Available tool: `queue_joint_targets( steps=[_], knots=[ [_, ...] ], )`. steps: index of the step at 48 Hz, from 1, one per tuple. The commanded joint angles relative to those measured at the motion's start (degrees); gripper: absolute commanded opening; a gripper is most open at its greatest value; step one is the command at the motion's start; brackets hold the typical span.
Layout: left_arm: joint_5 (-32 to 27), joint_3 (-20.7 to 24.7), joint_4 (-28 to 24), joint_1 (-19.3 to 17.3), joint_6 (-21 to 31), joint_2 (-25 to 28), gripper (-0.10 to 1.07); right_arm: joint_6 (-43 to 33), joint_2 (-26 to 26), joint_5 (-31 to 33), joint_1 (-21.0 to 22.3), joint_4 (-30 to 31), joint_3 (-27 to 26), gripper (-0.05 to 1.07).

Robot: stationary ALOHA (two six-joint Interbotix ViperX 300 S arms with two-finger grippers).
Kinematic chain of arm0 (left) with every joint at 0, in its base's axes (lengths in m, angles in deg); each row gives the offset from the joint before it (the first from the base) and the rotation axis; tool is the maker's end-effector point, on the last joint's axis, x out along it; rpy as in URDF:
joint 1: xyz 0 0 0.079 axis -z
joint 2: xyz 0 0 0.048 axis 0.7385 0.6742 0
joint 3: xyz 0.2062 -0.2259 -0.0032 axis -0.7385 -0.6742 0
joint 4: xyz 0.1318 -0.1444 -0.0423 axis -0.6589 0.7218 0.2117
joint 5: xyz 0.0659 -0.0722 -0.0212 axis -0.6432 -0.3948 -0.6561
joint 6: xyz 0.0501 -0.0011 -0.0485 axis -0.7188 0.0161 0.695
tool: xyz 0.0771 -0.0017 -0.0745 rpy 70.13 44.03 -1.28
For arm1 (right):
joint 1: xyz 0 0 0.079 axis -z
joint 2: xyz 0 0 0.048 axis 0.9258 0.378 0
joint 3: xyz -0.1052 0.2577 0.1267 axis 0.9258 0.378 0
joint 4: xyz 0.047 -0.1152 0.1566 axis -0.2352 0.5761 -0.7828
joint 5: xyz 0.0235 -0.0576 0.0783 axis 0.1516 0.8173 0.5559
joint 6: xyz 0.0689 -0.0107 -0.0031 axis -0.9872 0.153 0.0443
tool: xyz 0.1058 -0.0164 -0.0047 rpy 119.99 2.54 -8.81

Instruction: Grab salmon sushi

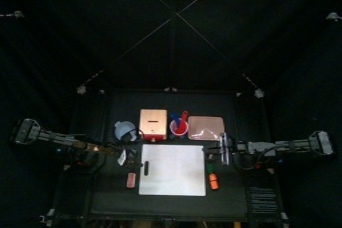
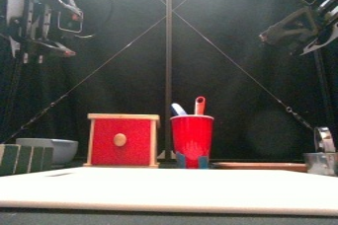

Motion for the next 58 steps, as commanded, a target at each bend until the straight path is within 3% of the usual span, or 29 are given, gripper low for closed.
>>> queue_joint_targets(
  steps=[1,30,45,53,58],
  knots=[
    [-1.41,0.35,-1.14,-3.25,-0.09,0.09,0.88,0.00,0.62,-0.18,-0.09,-0.09,-0.70,0.03],
    [-10.37,0.00,-10.72,-17.58,0.00,0.09,0.88,0.00,0.62,-0.18,0.53,-0.26,-0.26,0.03],
    [-13.71,0.09,-13.97,-20.57,0.88,0.09,0.88,0.00,0.88,-0.18,0.53,-0.70,-0.26,0.03],
    [-17.49,0.35,-20.74,-22.68,6.15,0.09,0.88,0.00,1.76,-0.18,0.53,-0.88,-0.35,0.03],
    [-20.74,0.97,-27.60,-22.85,12.66,0.09,0.88,0.00,2.20,-0.18,0.53,-1.14,-0.35,0.03]
  ],
)
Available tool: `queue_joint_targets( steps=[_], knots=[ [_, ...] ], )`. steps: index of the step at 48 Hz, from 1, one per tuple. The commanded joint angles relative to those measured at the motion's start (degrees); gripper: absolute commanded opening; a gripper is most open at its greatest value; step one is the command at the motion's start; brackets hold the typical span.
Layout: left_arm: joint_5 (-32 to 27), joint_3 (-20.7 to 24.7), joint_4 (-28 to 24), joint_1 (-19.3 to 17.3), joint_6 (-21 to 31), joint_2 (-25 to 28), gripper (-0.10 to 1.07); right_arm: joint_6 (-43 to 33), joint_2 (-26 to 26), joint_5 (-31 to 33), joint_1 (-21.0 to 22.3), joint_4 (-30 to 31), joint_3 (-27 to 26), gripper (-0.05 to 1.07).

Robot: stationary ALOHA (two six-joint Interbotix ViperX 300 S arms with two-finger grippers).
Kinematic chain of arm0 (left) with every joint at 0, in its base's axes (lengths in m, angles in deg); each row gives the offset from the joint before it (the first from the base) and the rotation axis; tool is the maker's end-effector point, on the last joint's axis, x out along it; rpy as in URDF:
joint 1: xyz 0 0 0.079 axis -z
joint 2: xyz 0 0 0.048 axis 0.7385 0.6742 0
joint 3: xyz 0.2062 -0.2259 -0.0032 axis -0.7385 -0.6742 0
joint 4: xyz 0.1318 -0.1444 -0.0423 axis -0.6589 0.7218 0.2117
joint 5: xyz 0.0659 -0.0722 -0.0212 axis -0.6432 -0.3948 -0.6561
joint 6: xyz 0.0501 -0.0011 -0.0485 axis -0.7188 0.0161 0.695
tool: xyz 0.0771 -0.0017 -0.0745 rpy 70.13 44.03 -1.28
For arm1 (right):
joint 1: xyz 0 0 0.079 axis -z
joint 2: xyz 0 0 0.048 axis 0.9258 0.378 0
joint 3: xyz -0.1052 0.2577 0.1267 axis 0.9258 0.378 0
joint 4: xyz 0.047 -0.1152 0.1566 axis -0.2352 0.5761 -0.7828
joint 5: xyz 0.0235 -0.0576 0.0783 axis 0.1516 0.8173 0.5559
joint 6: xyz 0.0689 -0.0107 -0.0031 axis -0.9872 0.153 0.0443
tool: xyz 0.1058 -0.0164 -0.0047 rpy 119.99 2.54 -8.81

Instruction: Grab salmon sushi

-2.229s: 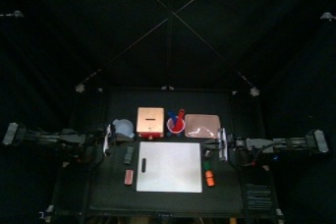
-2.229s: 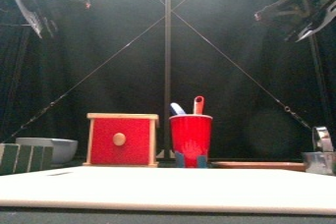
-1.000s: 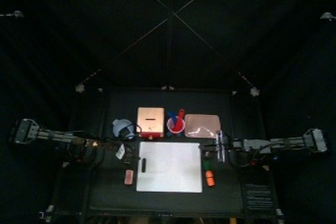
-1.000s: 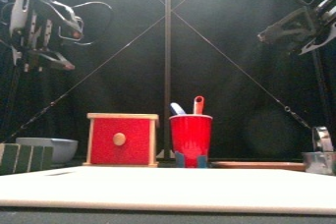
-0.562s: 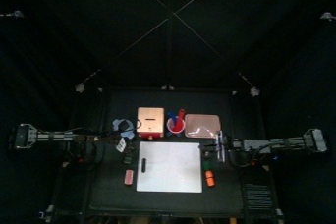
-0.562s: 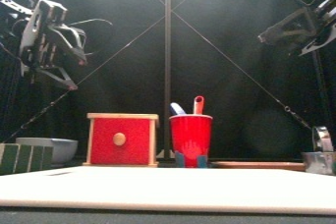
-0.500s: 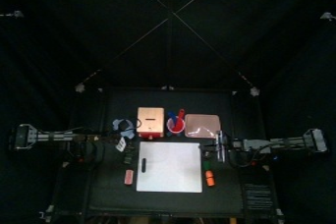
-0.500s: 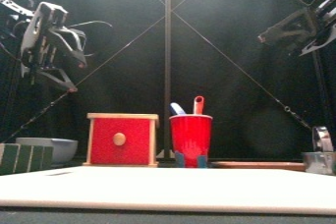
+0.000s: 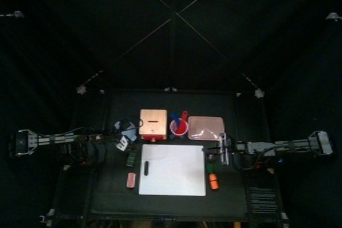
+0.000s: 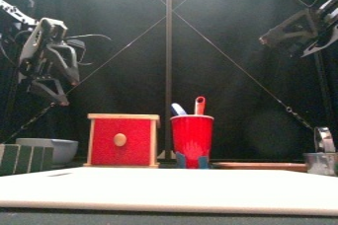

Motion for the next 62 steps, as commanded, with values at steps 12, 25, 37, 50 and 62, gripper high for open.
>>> queue_joint_targets(
  steps=[12,25,37,50,62],
  knots=[
    [-11.16,4.75,-21.62,4.57,27.69,0.00,0.88,0.00,0.79,-0.18,0.09,-0.18,-0.70,0.03],
    [-17.14,6.33,-36.83,22.59,61.52,0.70,0.88,0.00,0.79,-0.18,0.18,-0.18,-0.62,0.03],
    [-19.78,8.53,-37.79,33.75,75.94,6.33,0.89,0.00,0.79,-0.18,0.18,-0.18,-0.53,0.03],
    [-19.60,13.10,-34.10,37.97,76.90,16.52,0.90,0.00,1.14,-0.26,0.18,-0.26,-0.53,0.03],
    [-15.38,15.82,-29.27,41.31,77.43,24.17,1.00,0.00,1.32,-0.18,0.09,-0.18,-0.35,0.03]
  ],
)
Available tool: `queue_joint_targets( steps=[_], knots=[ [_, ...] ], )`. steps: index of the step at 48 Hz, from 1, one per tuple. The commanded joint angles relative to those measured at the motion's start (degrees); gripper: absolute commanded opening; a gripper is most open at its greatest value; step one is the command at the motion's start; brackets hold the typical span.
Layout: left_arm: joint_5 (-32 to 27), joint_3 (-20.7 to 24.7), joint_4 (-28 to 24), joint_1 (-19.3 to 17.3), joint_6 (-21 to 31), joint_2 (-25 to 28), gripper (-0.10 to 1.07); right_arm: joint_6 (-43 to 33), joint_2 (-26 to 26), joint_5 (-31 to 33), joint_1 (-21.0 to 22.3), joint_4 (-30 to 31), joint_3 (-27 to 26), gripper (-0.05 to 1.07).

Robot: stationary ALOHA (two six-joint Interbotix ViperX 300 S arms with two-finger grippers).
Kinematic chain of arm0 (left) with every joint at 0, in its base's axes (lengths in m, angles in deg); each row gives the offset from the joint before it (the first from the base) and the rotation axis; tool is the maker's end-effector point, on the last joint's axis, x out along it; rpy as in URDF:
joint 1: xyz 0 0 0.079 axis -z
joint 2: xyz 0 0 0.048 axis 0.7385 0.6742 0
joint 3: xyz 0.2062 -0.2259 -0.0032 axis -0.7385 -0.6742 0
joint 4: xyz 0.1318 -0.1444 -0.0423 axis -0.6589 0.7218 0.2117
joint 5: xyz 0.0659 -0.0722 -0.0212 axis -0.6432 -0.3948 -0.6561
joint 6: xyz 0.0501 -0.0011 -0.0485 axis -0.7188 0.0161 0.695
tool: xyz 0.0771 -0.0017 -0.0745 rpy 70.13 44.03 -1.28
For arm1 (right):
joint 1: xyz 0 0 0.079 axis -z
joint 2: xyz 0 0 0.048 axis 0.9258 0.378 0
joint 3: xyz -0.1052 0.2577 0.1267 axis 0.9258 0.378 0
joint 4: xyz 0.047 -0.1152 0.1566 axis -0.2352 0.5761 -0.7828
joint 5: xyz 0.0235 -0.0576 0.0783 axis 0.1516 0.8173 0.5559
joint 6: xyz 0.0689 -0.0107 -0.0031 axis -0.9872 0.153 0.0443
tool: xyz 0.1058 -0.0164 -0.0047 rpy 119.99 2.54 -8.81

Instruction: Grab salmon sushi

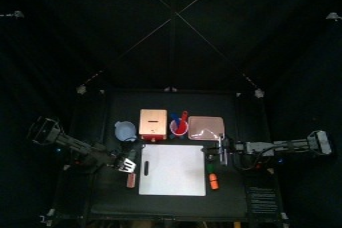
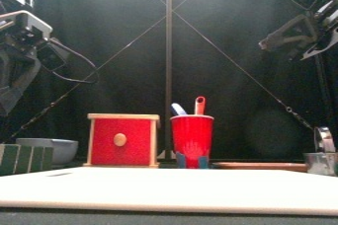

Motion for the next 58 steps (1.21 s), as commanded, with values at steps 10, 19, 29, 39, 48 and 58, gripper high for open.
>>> queue_joint_targets(
  steps=[10,19,29,39,48,58],
  knots=[
    [0.88,2.90,3.52,1.49,0.97,5.71,1.02,0.00,0.44,-0.26,-0.09,0.00,-0.35,0.03],
    [1.23,4.48,3.16,1.85,1.14,8.70,1.01,0.00,0.53,-0.26,-0.09,-0.09,0.09,0.03],
    [1.58,4.66,3.08,2.02,1.23,11.34,0.98,0.00,0.53,-0.26,-0.18,-0.09,0.09,0.03],
    [1.67,4.57,2.99,2.02,1.23,13.18,0.84,0.00,0.44,-0.26,-0.26,-0.09,0.18,0.03],
    [1.49,4.75,1.85,2.02,1.41,12.66,0.73,0.00,0.44,-0.26,-0.18,-0.09,0.26,0.03],
    [-0.09,5.27,-4.39,2.02,1.32,6.15,0.73,0.00,0.53,-0.26,-0.26,-0.09,0.18,0.03]
  ],
)
